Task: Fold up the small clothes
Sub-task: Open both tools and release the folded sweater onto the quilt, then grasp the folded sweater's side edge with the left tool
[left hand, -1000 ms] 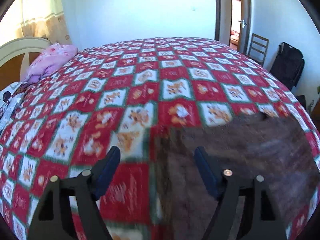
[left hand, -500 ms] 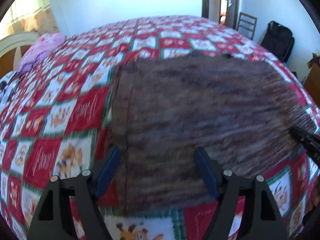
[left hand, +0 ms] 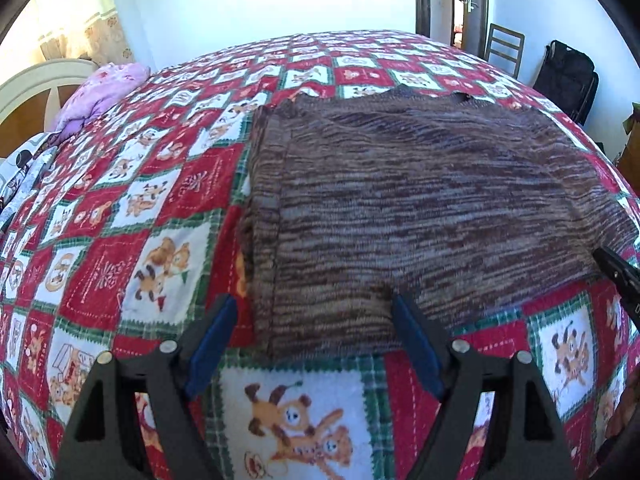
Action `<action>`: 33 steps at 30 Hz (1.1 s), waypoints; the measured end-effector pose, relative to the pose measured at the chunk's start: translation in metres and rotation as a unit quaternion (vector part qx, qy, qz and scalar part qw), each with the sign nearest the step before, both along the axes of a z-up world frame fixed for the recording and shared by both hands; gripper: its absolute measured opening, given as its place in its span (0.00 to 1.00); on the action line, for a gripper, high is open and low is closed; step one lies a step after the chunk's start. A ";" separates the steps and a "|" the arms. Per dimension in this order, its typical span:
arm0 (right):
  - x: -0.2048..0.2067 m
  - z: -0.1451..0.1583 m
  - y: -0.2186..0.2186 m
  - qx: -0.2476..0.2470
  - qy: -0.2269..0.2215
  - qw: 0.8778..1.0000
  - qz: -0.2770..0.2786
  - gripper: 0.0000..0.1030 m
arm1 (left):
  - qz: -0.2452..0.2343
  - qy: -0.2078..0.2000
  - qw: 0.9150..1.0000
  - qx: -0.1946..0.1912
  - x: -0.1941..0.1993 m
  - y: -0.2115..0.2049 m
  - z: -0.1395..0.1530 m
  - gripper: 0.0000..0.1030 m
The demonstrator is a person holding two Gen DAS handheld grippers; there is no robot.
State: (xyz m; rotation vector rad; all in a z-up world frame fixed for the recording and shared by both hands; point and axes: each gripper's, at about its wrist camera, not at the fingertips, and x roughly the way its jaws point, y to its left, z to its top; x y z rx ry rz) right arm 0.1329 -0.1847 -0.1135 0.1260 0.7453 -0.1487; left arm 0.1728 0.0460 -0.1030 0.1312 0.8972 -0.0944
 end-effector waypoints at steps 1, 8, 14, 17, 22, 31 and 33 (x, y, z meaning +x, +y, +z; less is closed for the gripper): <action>0.000 0.000 0.000 0.001 0.001 1.000 0.000 0.12 | 0.000 0.001 1.000 -0.001 -0.002 0.001 0.000 0.82; -0.012 0.001 -0.013 0.064 -0.003 0.998 0.003 0.17 | 0.025 0.020 0.997 -0.067 -0.018 0.032 -0.002 0.82; -0.022 -0.005 0.003 0.088 -0.018 0.995 0.047 0.70 | 0.073 0.013 0.994 -0.078 -0.020 0.054 -0.003 0.92; -0.020 -0.005 0.025 0.015 0.005 0.998 0.054 0.70 | 0.080 0.018 0.994 -0.073 -0.016 0.058 -0.005 0.92; -0.031 0.006 0.041 0.029 -0.004 0.995 0.093 0.70 | 0.080 0.001 0.990 -0.117 -0.017 0.065 0.002 0.92; -0.011 0.035 0.069 0.050 -0.032 0.990 0.130 0.07 | 0.083 -0.012 0.978 -0.190 0.015 0.067 0.005 0.92; -0.008 0.031 0.076 0.057 -0.028 0.989 0.131 0.07 | 0.099 0.008 0.972 -0.214 0.026 0.070 -0.001 0.92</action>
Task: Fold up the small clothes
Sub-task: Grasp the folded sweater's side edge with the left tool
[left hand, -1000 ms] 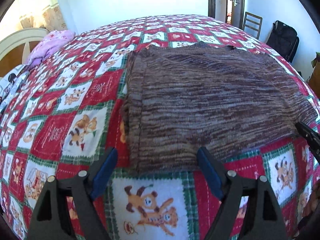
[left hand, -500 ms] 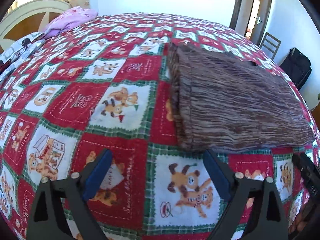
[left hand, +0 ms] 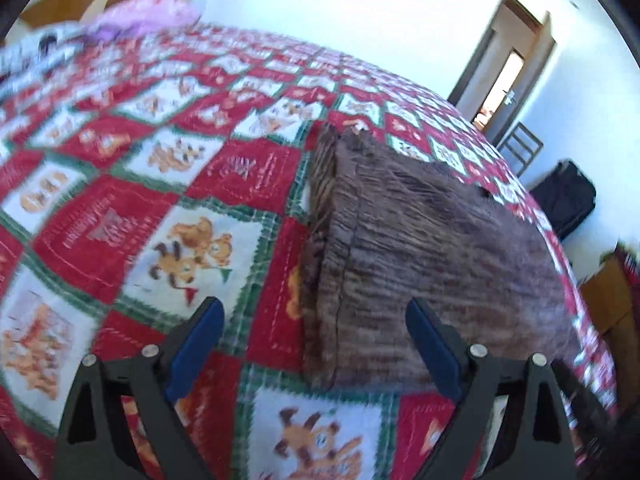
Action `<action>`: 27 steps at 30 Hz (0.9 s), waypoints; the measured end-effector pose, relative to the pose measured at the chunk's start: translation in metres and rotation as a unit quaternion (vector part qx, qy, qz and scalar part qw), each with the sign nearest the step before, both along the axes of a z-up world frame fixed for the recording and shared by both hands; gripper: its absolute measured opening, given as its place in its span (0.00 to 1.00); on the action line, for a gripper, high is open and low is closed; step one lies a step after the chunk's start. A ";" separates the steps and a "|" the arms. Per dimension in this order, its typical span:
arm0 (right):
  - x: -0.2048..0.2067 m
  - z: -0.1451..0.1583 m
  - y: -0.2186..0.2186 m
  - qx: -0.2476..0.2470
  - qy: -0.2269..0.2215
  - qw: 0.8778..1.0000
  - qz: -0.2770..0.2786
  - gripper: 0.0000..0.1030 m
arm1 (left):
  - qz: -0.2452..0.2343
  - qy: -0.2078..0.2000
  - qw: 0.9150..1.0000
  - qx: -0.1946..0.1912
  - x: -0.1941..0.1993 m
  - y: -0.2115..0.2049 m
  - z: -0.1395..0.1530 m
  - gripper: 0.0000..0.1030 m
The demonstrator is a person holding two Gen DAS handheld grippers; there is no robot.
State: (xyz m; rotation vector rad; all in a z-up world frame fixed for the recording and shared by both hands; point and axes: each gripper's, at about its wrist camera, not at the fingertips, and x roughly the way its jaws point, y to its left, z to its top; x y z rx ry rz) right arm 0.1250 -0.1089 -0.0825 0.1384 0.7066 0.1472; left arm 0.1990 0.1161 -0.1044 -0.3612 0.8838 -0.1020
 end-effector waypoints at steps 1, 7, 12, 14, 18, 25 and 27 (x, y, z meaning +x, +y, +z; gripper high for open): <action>0.002 -0.003 0.003 0.007 0.005 1.000 0.003 0.07 | 0.007 0.003 1.000 -0.008 0.002 0.001 -0.001 0.92; 0.002 -0.023 0.009 0.024 0.035 0.999 0.010 0.07 | -0.028 -0.016 0.998 -0.058 -0.015 -0.002 -0.002 0.76; 0.004 -0.026 0.007 0.031 0.038 0.999 0.008 0.07 | -0.019 -0.021 0.997 -0.072 -0.034 -0.003 -0.005 0.77; 0.005 -0.026 0.005 0.034 0.039 0.999 0.002 0.07 | -0.024 -0.015 0.997 -0.077 -0.035 -0.006 -0.003 0.77; 0.005 -0.029 0.000 0.048 0.043 0.998 -0.008 0.07 | -0.059 -0.005 0.992 -0.115 -0.033 -0.015 0.004 0.76; -0.001 -0.037 -0.002 0.058 0.059 0.997 -0.009 0.07 | -0.026 -0.007 0.991 -0.127 -0.023 -0.018 -0.002 0.77; -0.003 -0.038 -0.002 0.061 0.059 0.996 -0.009 0.07 | -0.002 -0.017 0.988 -0.152 -0.017 -0.009 -0.003 0.77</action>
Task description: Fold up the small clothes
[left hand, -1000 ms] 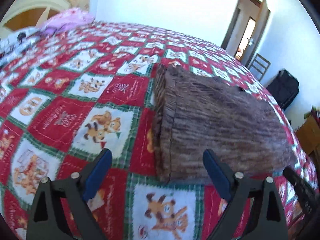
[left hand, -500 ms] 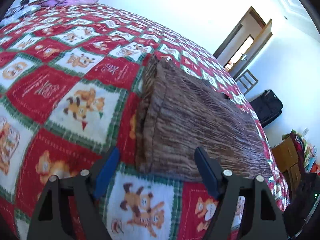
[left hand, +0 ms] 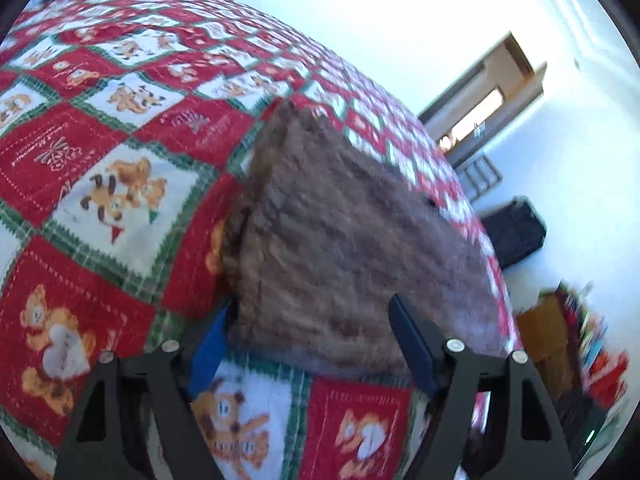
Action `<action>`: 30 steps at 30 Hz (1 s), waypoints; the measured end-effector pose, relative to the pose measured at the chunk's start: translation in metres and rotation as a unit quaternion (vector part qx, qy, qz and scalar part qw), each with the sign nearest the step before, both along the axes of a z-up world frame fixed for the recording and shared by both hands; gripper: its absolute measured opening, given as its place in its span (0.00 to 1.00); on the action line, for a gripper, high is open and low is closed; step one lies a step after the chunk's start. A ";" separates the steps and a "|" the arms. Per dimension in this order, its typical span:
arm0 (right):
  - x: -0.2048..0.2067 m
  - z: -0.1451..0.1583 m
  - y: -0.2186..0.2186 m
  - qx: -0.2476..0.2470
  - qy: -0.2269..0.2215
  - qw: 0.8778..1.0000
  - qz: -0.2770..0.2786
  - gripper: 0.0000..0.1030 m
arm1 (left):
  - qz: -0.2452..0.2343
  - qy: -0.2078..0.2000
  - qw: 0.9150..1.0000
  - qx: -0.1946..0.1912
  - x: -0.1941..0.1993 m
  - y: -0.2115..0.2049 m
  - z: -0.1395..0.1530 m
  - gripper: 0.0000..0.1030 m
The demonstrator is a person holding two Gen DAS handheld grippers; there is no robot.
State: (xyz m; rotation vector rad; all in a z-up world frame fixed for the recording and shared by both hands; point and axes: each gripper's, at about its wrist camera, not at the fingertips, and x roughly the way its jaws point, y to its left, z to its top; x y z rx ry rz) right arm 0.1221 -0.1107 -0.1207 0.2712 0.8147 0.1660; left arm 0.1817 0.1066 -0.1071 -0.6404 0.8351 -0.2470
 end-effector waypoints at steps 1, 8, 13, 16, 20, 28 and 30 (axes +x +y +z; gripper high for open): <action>-0.001 0.000 0.000 0.000 -0.001 1.000 0.000 0.07 | 0.014 -0.002 1.000 -0.009 0.002 0.005 -0.002 0.76; -0.002 0.007 -0.003 -0.003 -0.010 1.000 -0.005 0.07 | 0.007 0.002 0.999 0.046 0.006 -0.002 -0.006 0.06; 0.008 0.016 -0.008 0.005 -0.016 1.000 -0.009 0.07 | 0.011 0.004 1.000 0.019 0.007 0.008 -0.010 0.09; 0.020 0.022 -0.007 0.011 -0.014 1.000 -0.003 0.07 | 0.019 0.004 1.000 0.012 0.009 0.010 -0.014 0.14; 0.044 0.029 0.005 -0.017 -0.013 1.000 0.022 0.15 | 0.003 -0.007 1.000 -0.009 0.014 0.008 -0.013 0.37; 0.105 0.052 0.029 0.035 -0.027 0.996 0.076 0.81 | 0.002 -0.007 1.000 -0.011 0.015 0.008 -0.015 0.08; 0.125 0.055 0.043 0.019 -0.022 0.995 0.093 0.81 | 0.005 -0.008 1.000 -0.024 0.011 0.012 -0.018 0.08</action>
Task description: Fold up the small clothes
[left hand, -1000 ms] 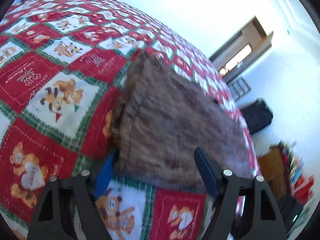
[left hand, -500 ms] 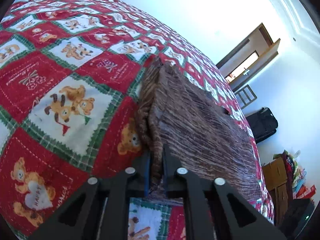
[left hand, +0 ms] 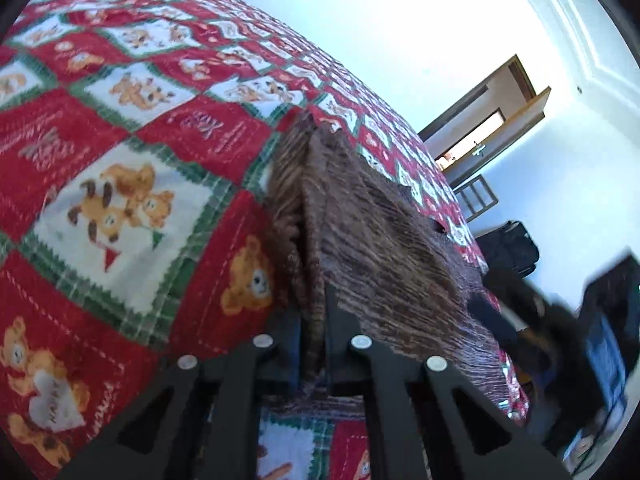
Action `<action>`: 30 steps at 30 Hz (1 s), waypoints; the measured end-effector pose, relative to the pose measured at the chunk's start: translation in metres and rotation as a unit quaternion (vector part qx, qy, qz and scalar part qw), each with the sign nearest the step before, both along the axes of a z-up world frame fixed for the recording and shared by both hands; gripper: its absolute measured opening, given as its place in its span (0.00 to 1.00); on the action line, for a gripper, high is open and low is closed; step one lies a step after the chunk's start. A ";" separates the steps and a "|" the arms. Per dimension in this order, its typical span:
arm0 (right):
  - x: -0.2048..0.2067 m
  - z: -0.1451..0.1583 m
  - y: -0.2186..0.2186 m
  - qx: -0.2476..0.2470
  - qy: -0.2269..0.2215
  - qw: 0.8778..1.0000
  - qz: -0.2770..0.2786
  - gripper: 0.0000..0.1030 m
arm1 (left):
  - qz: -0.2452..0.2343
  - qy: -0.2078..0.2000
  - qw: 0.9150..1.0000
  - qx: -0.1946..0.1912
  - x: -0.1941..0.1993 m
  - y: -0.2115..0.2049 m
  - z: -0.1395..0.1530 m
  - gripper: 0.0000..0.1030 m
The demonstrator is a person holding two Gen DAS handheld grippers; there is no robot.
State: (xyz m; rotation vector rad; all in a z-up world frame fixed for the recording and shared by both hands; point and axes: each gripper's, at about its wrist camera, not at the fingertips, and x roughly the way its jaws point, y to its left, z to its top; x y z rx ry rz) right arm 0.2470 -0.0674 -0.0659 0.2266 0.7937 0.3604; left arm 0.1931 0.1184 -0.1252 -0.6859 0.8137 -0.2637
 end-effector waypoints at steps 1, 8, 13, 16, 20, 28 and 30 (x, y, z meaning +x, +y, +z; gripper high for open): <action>0.013 0.000 0.011 -0.006 0.004 1.000 0.012 0.81 | 0.000 0.000 1.000 -0.001 -0.001 0.000 0.000 0.08; 0.095 -0.009 0.091 -0.073 0.041 0.995 0.053 0.81 | 0.003 0.000 1.000 0.003 0.000 -0.002 0.000 0.08; 0.126 -0.035 0.139 -0.133 0.070 0.984 0.091 0.81 | -0.003 -0.005 1.000 0.005 -0.003 -0.002 0.000 0.08; 0.123 -0.047 0.161 -0.203 0.043 0.973 0.099 0.81 | -0.006 -0.006 1.000 0.003 -0.005 -0.001 -0.001 0.09; 0.118 -0.051 0.160 -0.251 0.018 0.963 0.095 0.55 | -0.008 -0.009 1.000 0.011 -0.007 -0.002 -0.002 0.09; 0.128 -0.037 0.114 -0.129 0.048 0.987 0.080 0.18 | -0.013 -0.014 0.998 0.054 -0.006 -0.014 0.009 0.09; 0.127 -0.035 0.101 -0.080 0.055 0.993 0.070 0.16 | -0.014 -0.018 0.997 0.072 -0.007 -0.017 0.013 0.09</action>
